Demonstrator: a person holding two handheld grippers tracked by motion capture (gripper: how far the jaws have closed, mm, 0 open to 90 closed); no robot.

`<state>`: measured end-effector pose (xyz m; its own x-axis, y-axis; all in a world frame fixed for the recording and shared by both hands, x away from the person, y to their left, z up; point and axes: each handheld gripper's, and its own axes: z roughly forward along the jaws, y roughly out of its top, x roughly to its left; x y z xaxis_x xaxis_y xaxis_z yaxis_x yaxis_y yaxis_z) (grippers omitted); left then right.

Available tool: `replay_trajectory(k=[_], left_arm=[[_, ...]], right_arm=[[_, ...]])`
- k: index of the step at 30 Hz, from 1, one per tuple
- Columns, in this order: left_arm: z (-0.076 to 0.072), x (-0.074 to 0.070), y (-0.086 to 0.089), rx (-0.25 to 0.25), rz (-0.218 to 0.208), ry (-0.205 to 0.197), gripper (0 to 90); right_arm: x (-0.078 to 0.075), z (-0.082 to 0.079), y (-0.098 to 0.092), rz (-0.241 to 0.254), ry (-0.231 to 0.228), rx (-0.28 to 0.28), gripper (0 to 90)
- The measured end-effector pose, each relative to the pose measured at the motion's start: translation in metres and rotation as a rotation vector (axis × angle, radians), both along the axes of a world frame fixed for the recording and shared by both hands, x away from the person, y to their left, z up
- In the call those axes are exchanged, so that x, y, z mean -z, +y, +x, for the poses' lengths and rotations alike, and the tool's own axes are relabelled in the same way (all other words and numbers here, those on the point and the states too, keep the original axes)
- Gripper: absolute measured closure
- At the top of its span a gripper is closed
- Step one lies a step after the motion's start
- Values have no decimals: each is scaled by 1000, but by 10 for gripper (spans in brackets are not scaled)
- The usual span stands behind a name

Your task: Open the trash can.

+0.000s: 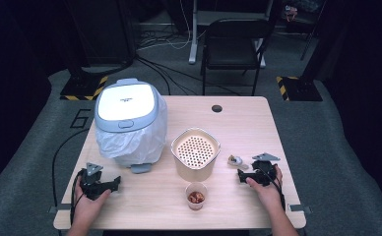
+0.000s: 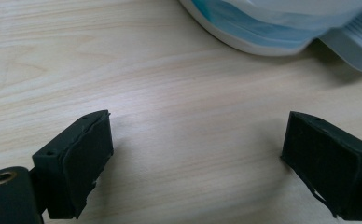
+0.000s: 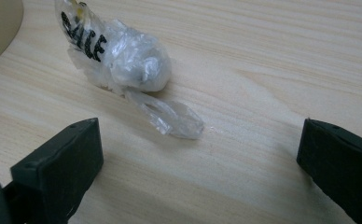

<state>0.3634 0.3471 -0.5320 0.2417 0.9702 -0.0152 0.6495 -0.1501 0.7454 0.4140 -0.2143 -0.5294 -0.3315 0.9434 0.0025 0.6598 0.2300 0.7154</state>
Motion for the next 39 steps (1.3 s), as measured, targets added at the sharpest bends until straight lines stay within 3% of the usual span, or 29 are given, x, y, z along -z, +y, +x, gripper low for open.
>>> replay_trajectory(k=[2, 3, 4, 5, 6, 8, 10, 11, 12, 14, 18, 22, 26, 39], left_arm=[[0, -1, 0, -13, 10, 6, 114], [-1, -1, -2, -44, -4, -5, 114], [-4, -2, -2, -63, -1, -6, 202], [-4, -2, -3, -67, -3, -13, 216], [-5, -2, -4, -70, -14, -14, 216], [-5, -5, -6, -86, -32, -2, 321], [-6, -10, -13, -144, -77, 10, 347], [-6, -10, -13, -144, -77, 10, 345], [-7, -14, -20, -152, -32, -22, 340], [-8, -17, -24, -155, -26, -32, 336], [-9, -23, -37, -176, -101, -54, 311], [-7, -23, -47, -171, -92, -48, 296], [-4, -23, -55, -164, -116, -56, 285], [5, -18, -69, -230, -149, -92, 258]], right_arm=[[0, 0, 0, -2, -1, -3, 0], [0, 0, 0, -2, -1, -3, 0], [0, 0, 0, 0, -1, -2, 0], [0, 0, 0, 0, -2, -3, 0], [0, 0, 0, 0, -2, -3, 0], [0, 0, -1, -1, -2, -11, 0], [0, 1, -1, 0, -2, -12, 0], [0, 1, -1, -1, -2, -13, 0], [0, 1, -1, 0, -2, -14, 0], [0, 1, -1, -1, -2, -14, 0], [0, 1, -1, 0, -2, -14, 0], [0, 1, -1, -1, -2, -14, 0], [0, 1, -1, 0, -2, -14, 0], [0, 1, -1, -1, -2, -14, 0]])
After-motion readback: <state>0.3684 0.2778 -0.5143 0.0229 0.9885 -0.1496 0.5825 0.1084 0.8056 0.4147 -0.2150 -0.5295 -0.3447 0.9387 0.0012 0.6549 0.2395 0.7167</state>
